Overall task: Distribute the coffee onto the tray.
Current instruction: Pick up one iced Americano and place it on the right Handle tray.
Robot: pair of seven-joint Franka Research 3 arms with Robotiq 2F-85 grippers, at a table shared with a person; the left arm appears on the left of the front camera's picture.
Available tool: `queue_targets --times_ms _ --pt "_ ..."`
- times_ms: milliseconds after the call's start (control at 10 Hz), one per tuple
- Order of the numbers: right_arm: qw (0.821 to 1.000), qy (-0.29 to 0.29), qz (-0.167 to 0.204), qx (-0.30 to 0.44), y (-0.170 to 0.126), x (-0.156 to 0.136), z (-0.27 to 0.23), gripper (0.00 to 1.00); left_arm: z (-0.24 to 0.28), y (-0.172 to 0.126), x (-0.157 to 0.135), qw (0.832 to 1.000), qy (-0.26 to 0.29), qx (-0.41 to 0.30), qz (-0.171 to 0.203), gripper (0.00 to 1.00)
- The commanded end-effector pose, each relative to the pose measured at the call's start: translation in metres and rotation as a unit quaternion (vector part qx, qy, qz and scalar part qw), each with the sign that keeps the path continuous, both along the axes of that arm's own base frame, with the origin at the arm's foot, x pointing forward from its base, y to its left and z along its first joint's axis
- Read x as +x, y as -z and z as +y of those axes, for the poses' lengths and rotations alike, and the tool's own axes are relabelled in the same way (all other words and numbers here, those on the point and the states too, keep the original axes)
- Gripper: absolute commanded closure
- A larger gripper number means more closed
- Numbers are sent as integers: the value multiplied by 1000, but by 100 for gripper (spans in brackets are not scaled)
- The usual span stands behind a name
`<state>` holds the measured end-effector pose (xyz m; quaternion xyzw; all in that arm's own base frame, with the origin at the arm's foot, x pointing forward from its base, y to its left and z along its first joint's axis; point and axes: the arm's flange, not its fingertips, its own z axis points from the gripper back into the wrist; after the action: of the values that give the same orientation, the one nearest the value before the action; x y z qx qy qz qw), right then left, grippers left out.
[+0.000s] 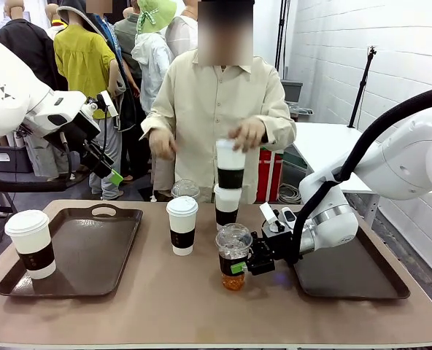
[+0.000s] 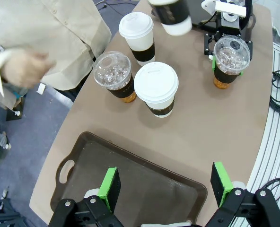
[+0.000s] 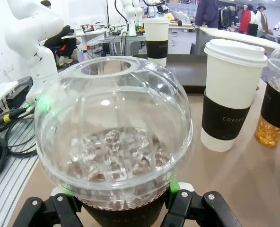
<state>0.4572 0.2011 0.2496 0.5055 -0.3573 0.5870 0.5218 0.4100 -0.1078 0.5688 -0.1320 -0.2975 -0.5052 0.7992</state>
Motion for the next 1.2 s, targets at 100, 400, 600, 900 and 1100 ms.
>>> queue_targets --times_ms 100,400,600,900,1100 --pt "1000 -18 18 9 -12 2 -4 23 1 0 0 1000 1 -4 2 0" --pt "999 16 12 29 -66 -6 -53 23 1 0 0 1000 1 -4 2 0" --pt "998 49 6 45 -92 -6 -96 23 1 0 0 1000 1 -4 2 0" --pt "996 89 7 22 -111 -1 -168 23 1 0 0 1000 1 -4 2 0" --pt "996 92 13 -3 -108 11 -197 23 1 0 0 1000 1 -4 2 0"
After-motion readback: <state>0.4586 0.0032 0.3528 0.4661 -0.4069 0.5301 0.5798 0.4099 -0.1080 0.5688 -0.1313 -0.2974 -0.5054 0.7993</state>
